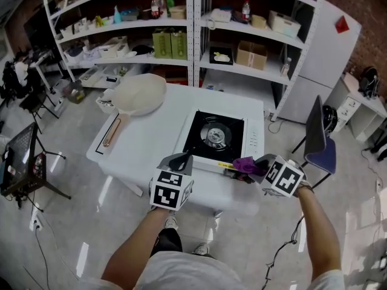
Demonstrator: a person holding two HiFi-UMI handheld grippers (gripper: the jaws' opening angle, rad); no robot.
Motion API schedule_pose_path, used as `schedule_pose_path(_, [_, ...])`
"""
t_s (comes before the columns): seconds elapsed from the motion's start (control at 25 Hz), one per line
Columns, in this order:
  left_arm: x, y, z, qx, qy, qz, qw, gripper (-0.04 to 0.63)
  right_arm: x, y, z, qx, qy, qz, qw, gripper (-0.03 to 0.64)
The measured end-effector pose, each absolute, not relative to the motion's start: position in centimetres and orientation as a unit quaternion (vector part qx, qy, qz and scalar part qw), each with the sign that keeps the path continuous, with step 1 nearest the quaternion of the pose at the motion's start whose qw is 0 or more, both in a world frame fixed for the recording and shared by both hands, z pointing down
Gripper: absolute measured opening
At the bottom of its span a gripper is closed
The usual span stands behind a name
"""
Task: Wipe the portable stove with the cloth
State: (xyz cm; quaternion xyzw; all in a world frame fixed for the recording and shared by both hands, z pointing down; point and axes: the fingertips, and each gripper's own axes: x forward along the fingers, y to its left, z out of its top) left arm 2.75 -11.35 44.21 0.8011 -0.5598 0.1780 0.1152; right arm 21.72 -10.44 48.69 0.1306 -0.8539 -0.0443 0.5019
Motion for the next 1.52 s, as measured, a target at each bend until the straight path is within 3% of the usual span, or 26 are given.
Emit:
schedule_pose_path(0.48, [-0.6,-12.3,45.4,0.797,-0.564,0.174,0.131,0.003,17.0,-10.7,50.1,0.078,-0.852,-0.032,0.517,0.063])
schedule_pose_path(1.52, [-8.2,-13.6,46.5,0.768,-0.597,0.176,0.15,0.003,3.9,-10.7,50.1,-0.013,-0.882,-0.028,0.471,0.063])
